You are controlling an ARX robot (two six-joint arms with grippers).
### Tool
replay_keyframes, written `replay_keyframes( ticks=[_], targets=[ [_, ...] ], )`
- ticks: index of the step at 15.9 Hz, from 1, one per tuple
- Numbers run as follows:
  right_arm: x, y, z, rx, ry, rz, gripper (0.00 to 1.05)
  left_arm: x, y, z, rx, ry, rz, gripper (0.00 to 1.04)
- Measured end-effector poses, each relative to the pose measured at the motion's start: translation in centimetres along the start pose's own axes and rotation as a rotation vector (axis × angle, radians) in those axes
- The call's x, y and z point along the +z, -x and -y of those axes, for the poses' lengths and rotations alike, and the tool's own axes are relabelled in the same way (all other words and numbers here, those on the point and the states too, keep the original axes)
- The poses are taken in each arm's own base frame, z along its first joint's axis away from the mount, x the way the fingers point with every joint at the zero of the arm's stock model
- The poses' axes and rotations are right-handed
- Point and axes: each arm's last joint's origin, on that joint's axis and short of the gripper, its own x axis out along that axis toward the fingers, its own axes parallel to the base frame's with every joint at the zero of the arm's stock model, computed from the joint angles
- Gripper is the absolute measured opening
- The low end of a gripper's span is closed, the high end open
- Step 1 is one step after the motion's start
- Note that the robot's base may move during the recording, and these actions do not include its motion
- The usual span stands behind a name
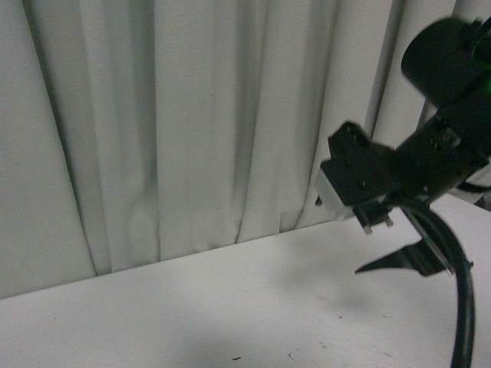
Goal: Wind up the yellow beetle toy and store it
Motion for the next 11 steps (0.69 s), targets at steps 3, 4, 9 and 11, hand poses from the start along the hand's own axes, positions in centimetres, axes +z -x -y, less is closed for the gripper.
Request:
replay_keyframes(
  ticks=[3,4,9,11],
  targets=[
    [3.4,5.5,0.7,-0.159,0.103,0.019,0.98,0.0,0.0,0.0,0.000,0.000,0.000,0.98],
    [4.7,7.4,0.4,-0.199,0.134,0.040,0.98,0.0,0.0,0.0,0.000,0.000,0.000,0.98],
    [7.4,10.5,-1.7,-0.550,0.099,-0.061,0.88,0.0,0.0,0.0,0.000,0.000,0.000,0.98],
    [8.3,10.4,-3.4,-0.716,-0.072,-0.069,0.79,0.0,0.0,0.0,0.000,0.000,0.000,0.98]
  ],
)
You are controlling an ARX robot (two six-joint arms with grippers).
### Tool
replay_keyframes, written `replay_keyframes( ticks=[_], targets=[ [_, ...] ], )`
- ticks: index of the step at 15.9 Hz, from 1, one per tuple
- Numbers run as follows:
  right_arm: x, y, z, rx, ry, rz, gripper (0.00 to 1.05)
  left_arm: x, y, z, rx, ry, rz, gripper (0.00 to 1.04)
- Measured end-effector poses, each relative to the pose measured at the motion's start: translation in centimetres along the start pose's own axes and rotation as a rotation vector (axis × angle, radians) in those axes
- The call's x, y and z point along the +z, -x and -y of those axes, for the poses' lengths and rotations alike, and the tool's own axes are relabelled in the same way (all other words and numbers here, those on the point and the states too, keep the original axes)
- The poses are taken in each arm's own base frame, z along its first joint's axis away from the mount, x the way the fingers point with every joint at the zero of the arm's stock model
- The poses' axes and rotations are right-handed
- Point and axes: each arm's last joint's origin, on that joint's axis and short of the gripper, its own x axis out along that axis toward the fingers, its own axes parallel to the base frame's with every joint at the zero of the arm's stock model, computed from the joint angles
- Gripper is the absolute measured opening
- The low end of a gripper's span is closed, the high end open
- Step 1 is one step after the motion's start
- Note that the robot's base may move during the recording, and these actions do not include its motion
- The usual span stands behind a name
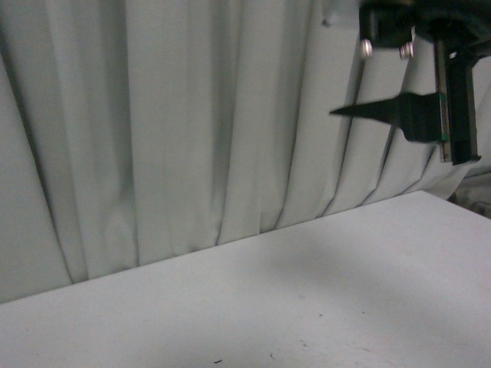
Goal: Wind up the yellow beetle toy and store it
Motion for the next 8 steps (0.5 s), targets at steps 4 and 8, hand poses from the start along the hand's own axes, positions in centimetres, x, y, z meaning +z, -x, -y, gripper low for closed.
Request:
replay_keyframes(
  ticks=[4,8],
  targets=[
    [-0.6,3.1,-3.9,-0.334,-0.711,0.041,0.48,0.0,0.0,0.0,0.000,0.000,0.000,0.98],
    [-1.9,4.4,-9.9,-0.320,-1.241,0.127,0.02,0.0,0.0,0.0,0.000,0.000,0.000,0.98]
  ],
)
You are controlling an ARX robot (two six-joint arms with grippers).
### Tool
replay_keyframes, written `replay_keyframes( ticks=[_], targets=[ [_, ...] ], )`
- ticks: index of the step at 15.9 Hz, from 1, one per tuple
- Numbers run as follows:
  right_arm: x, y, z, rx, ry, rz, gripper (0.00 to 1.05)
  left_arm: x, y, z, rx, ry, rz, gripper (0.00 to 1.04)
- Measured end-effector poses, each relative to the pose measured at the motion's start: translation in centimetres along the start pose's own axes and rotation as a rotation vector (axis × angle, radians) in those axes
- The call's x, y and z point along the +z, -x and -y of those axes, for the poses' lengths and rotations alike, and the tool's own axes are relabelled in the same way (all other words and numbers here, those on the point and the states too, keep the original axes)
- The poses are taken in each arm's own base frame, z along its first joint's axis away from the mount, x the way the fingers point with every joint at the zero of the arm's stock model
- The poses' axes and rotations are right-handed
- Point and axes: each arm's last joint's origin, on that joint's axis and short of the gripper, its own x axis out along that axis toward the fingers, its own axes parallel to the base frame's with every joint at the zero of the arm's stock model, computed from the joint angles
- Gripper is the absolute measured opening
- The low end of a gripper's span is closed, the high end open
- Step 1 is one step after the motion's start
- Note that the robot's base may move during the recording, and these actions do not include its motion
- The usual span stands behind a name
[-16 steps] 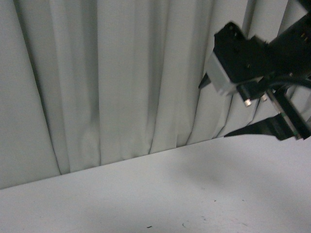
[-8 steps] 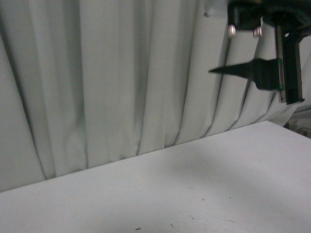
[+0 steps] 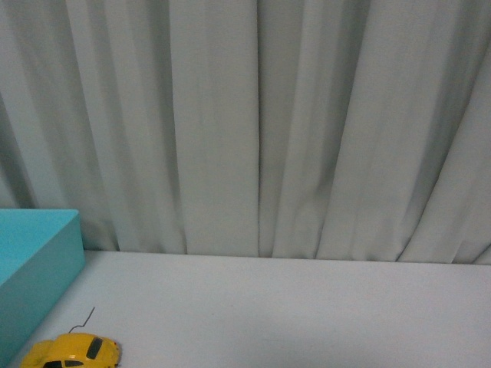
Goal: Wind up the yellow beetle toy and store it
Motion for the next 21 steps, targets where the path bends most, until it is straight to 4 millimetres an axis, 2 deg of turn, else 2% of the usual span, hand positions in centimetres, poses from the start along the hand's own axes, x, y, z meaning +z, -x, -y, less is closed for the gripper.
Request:
replay_keyframes(
  ticks=[11,21],
  targets=[
    [-3.4,2.3,-0.1,0.000,-0.020,0.001,0.02,0.0,0.0,0.0,0.000,0.000,0.000,0.98],
    [-4.7,3.5,-0.2,0.000,-0.023,0.016,0.02,0.0,0.0,0.0,0.000,0.000,0.000,0.98]
  ],
)
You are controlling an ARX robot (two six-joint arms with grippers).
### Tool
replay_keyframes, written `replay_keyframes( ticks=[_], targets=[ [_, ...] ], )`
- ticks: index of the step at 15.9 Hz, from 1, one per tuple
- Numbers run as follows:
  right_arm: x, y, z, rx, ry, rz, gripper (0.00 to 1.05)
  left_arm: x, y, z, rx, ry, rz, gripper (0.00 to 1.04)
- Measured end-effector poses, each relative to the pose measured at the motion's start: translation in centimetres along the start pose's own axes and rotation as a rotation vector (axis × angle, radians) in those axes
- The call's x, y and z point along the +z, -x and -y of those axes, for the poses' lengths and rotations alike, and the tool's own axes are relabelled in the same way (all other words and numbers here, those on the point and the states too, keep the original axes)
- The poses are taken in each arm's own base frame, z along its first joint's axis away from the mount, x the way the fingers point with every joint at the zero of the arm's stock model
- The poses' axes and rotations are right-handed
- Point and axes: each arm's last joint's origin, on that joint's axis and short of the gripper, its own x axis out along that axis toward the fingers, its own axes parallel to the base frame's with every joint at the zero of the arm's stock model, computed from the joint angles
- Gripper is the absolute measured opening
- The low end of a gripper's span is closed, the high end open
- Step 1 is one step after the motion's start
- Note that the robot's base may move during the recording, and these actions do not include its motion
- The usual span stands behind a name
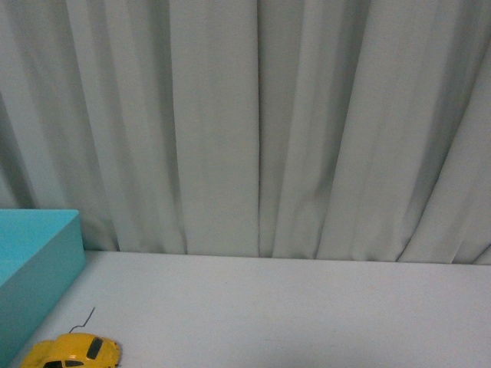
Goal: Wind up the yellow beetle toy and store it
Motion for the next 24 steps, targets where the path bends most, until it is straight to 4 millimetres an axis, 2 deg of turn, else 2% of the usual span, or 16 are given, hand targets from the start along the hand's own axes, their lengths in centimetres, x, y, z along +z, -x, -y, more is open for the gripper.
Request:
replay_keyframes(
  ticks=[2,3,7,8,10,14,16,24],
  targets=[
    [-0.50,0.93,-0.01,0.000,0.000,-0.034,0.02,0.00,0.00,0.00,0.001,0.000,0.000,0.98],
    [-0.06,1.08,0.00,-0.002,0.000,0.010,0.02,0.00,0.00,0.00,0.000,0.000,0.000,0.98],
    [-0.26,1.08,0.00,-0.001,0.000,-0.005,0.02,0.00,0.00,0.00,0.000,0.000,0.000,0.98],
    [-0.26,1.08,0.00,0.000,0.000,-0.005,0.06,0.00,0.00,0.00,0.000,0.000,0.000,0.98],
    [-0.27,1.08,0.00,0.000,0.000,-0.005,0.28,0.00,0.00,0.00,0.000,0.000,0.000,0.98],
    [-0.26,1.08,0.00,0.000,0.000,-0.005,0.80,0.00,0.00,0.00,0.000,0.000,0.000,0.98],
    [-0.26,1.08,0.00,0.000,-0.001,-0.005,0.99,0.00,0.00,0.00,0.000,0.000,0.000,0.98],
    [-0.26,1.08,0.00,0.000,0.000,-0.005,0.98,0.00,0.00,0.00,0.000,0.000,0.000,0.98]
  ],
)
